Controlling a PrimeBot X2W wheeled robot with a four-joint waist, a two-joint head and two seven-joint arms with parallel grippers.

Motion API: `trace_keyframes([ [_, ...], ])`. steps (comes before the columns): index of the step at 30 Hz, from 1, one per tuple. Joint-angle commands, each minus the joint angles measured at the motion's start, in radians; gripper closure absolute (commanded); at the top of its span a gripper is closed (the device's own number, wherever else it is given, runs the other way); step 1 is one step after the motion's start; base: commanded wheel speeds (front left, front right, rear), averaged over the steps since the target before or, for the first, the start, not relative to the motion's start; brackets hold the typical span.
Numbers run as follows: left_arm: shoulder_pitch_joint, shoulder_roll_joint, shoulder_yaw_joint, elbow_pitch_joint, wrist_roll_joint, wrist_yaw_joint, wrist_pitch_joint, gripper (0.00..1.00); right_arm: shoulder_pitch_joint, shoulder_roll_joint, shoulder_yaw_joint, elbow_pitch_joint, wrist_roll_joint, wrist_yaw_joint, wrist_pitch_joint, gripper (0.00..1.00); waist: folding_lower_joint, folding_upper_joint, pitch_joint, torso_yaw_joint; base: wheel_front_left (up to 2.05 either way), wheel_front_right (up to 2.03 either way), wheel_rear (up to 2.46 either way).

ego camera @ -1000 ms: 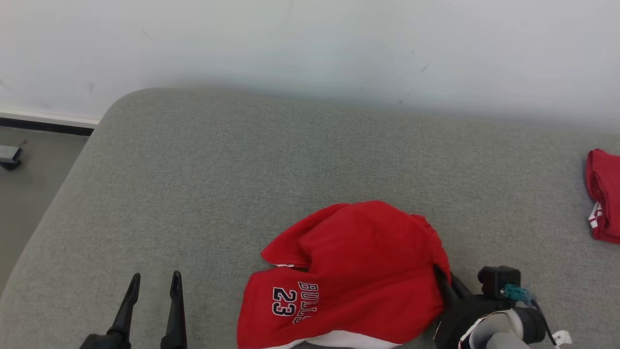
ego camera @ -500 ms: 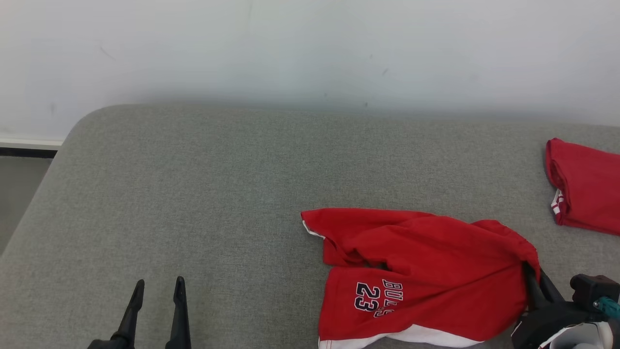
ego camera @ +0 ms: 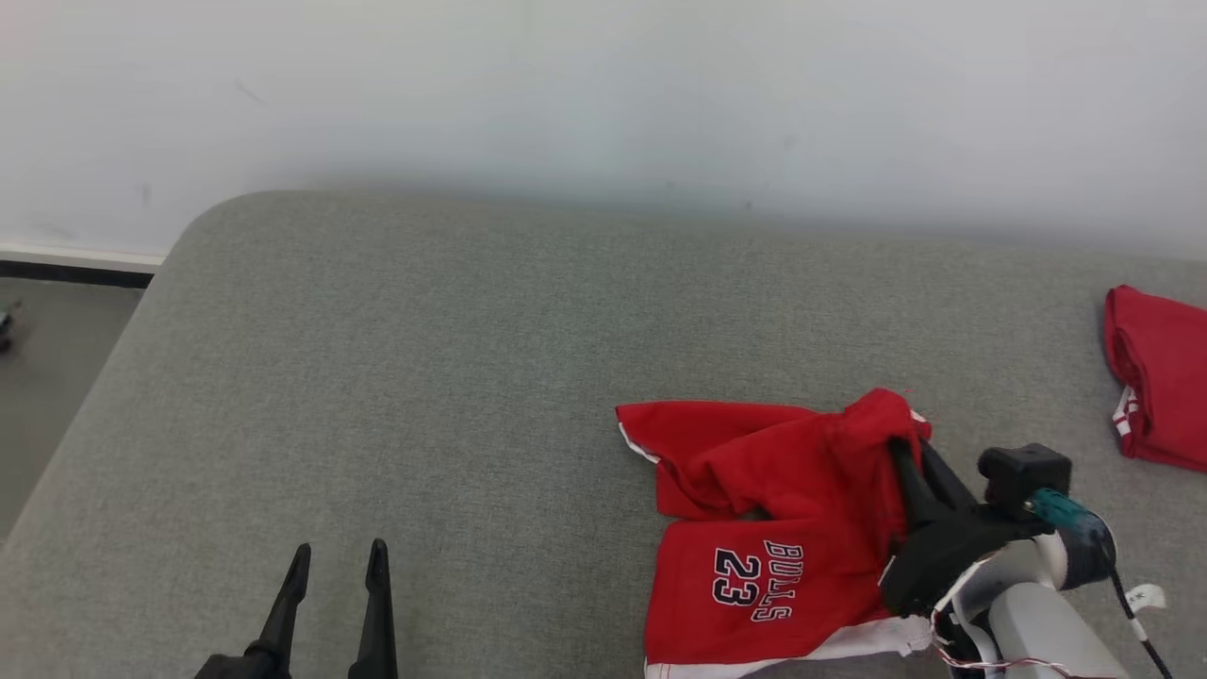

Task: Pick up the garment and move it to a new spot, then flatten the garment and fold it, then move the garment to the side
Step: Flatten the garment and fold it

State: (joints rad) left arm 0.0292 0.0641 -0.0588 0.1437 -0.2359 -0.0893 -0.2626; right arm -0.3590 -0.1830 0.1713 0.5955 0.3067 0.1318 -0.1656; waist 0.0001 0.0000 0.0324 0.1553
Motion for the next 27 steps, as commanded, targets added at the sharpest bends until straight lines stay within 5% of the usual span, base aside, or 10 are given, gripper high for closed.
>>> trace_keyframes([
  [1,-0.014,-0.004,-0.004,0.003,0.006,-0.005,-0.003,0.00,-0.017,0.010,0.013,0.018,-0.014,-0.003,0.005,1.00,-0.0001,0.0000,0.008,0.029,0.00,0.00,0.00],
  [6,-0.025,-0.007,-0.013,0.015,0.005,-0.009,-0.003,0.00,-0.071,0.047,0.055,0.120,-0.034,-0.003,0.007,1.00,-0.0001,0.0000,0.017,0.061,0.00,0.00,0.00],
  [7,-0.026,-0.008,-0.012,0.018,0.004,-0.010,-0.003,0.00,-0.079,0.052,0.061,0.143,-0.038,-0.003,0.002,0.66,-0.0001,0.0000,0.018,0.064,0.00,0.00,0.00],
  [8,-0.026,-0.009,-0.012,0.019,0.005,-0.011,-0.003,0.00,-0.088,0.057,0.067,0.164,-0.038,-0.003,-0.004,0.00,-0.0001,0.0000,0.019,0.066,0.00,0.00,0.00],
  [15,-0.018,-0.011,0.004,0.021,0.010,-0.012,-0.003,0.00,-0.110,0.058,0.103,0.199,-0.008,-0.003,-0.074,0.00,-0.0001,0.0000,0.012,0.041,0.00,0.00,0.00],
  [27,0.013,-0.012,0.017,0.018,0.022,-0.015,-0.003,0.00,0.057,-0.014,0.126,0.000,0.059,-0.003,-0.098,0.00,-0.0001,0.0000,-0.027,-0.056,0.00,0.00,0.00],
])
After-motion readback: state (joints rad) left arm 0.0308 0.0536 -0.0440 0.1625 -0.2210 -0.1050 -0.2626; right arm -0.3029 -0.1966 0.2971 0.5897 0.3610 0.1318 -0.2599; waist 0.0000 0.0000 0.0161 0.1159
